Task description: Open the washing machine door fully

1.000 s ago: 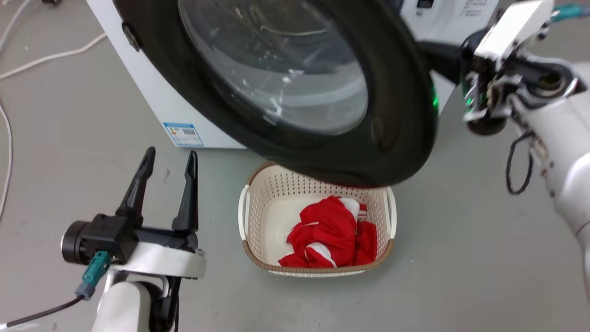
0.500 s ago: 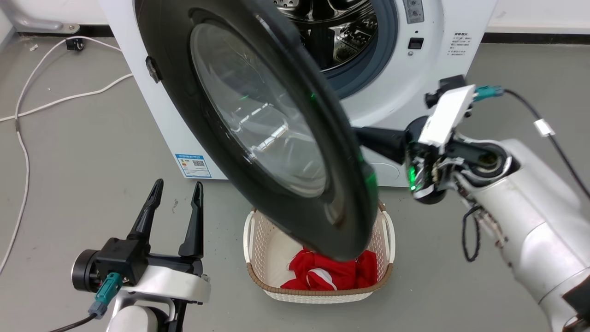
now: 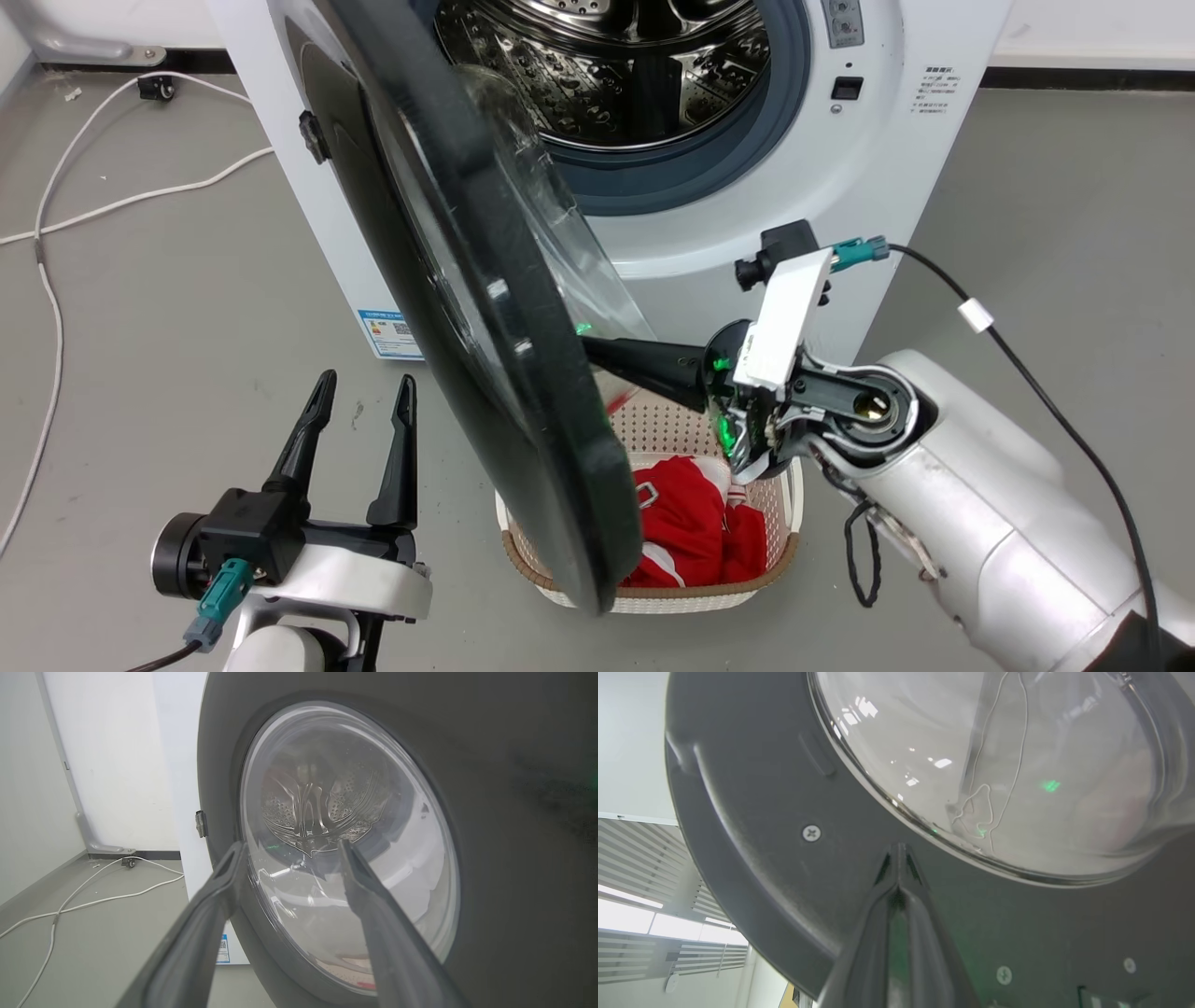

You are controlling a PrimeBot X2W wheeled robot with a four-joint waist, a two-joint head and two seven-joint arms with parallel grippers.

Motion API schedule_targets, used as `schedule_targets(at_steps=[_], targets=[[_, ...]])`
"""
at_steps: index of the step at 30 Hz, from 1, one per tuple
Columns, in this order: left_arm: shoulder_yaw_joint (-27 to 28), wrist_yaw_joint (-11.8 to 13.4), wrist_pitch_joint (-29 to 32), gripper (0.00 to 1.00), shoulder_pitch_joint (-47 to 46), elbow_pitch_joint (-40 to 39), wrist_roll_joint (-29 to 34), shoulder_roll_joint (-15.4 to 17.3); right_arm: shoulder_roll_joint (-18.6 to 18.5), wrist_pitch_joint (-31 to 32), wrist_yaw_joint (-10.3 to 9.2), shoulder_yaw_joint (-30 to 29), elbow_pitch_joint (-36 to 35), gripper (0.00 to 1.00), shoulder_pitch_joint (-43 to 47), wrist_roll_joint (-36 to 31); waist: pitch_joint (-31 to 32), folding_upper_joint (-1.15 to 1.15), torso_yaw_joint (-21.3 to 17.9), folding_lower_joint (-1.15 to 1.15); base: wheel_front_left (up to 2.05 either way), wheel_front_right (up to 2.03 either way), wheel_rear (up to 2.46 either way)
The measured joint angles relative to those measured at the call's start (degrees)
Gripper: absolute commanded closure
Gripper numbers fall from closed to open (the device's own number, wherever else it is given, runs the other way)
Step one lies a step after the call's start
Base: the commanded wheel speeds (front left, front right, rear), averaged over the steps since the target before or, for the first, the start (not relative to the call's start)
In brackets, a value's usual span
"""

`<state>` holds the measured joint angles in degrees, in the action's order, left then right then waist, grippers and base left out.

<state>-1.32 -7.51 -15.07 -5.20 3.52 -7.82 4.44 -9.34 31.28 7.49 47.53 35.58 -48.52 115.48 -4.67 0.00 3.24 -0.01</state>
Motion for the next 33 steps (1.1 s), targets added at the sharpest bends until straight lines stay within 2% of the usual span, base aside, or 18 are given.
schedule_targets(at_steps=[4, 8, 19, 20, 21, 22, 28, 31, 33], targets=[[0.0, 0.0, 0.0, 0.0, 0.0, -0.1, 0.0, -0.1, 0.2, -1.5, 0.0, 0.8, -2.6, 1.0, 1.1, 1.0, -0.3, 0.0, 0.0, 0.0, 0.0, 0.0, 0.0], [0.0, 0.0, 0.0, 0.0, 0.0, 0.0, 0.0, -0.1, -0.3, -6.6, 0.01, -0.9, -6.2, 1.0, 2.8, 1.4, -0.5, 0.0, 0.0, 0.0, 0.0, 0.0, 0.0], [0.5, 0.0, 0.0, 0.0, 0.0, 0.2, 0.0, -0.5, -6.1, -25.4, 0.01, -15.9, -19.8, 1.0, 17.3, 1.3, 0.3, 0.0, 0.0, 0.0, 0.0, 0.0, 0.0], [0.6, 0.0, 0.0, 0.0, 0.1, 0.2, 0.0, -0.5, -6.6, -27.1, 0.01, -17.3, -21.2, 0.77, 19.1, 0.8, 0.4, 0.0, -0.1, 0.0, 0.0, 0.0, 0.0], [0.6, 0.0, 0.0, 0.0, 0.2, 0.2, 0.0, -0.5, -7.0, -28.9, 0.01, -18.4, -22.6, 0.42, 20.8, 0.3, 0.5, 0.0, -0.1, 0.0, 0.0, 0.0, 0.0], [0.7, 0.0, 0.0, 0.0, 0.2, 0.2, 0.1, -0.6, -7.3, -31.0, 0.01, -19.5, -24.0, 0.0, 22.4, -0.9, 0.6, 0.0, -0.2, 0.0, 0.0, 0.0, 0.0], [0.8, 0.0, 0.0, 0.0, 0.4, 0.3, 0.2, -0.7, -9.5, -44.2, 0.01, -24.3, -28.8, 0.0, 31.4, -10.8, 1.2, 0.0, -0.6, 0.01, 0.0, 0.0, 0.0], [1.0, 0.0, 0.0, 0.0, 0.5, 0.5, 0.2, -0.8, -8.8, -46.1, 0.01, -27.1, -29.0, 0.0, 34.7, -17.3, 1.5, 0.0, -0.9, 0.0, 0.0, 0.0, 0.0], [1.2, 0.0, 0.0, 0.0, 0.6, 0.5, 0.2, -0.8, -7.5, -46.3, 0.0, -32.1, -27.0, 0.0, 36.6, -25.8, 1.7, 0.0, -1.2, 0.0, 0.0, 0.0, 0.0]])
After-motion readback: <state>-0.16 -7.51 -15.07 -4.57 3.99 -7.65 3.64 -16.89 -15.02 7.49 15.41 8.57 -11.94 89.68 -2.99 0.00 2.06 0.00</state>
